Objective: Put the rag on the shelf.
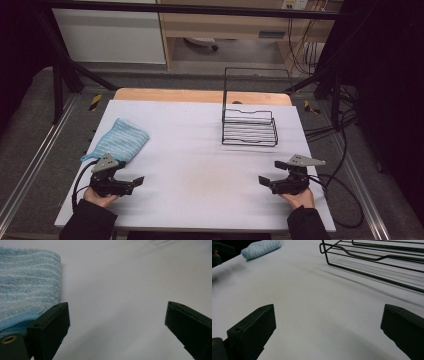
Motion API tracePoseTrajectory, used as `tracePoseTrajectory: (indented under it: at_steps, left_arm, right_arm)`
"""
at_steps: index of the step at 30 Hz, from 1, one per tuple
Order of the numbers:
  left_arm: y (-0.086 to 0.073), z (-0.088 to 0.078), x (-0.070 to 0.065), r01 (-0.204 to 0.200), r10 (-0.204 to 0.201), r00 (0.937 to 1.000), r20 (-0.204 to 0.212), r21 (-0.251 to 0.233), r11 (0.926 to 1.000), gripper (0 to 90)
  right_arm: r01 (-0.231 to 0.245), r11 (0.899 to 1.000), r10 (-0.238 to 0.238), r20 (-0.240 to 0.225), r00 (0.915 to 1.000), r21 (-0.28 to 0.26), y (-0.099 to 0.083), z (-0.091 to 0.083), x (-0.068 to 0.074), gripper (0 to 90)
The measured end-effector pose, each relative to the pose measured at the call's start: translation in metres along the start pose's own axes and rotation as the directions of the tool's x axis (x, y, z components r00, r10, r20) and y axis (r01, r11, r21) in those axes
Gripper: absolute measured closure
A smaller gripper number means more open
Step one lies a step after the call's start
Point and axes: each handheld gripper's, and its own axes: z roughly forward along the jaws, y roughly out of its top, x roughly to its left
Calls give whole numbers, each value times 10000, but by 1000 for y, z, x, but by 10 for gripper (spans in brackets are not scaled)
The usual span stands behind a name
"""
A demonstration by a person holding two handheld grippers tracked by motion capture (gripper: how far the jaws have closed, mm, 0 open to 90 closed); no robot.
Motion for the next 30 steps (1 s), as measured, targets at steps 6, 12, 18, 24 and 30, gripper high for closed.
tracePoseTrajectory:
  at_steps: [6, 12, 18, 24, 30]
  left_arm:
    - [1, -1, -1, -72, 72, 10000, -27, 10, 10000, 60]
    - [4, -2, 0, -83, 83, 9999, -94, 17, 10000, 60]
    - [13, -2, 1, -130, 132, 9996, -249, 90, 9999, 60]
    - [24, 0, 8, -56, 73, 9990, -437, 393, 9992, 59]
    - [32, 1, 19, 209, -172, 9967, -791, 461, 9987, 59]
  right_arm:
    - [15, 10000, -15, -4, 10000, -13, 0, 0, 0, 5]
    - [17, 10000, -17, -6, 10000, 27, 0, 0, 1, 5]
    - [29, 10000, -29, 13, 10000, 47, 0, 0, 1, 5]
    - [90, 9999, -90, 54, 9999, 104, 0, 1, 1, 5]
    - [92, 9999, -93, 81, 9999, 104, 0, 1, 1, 5]
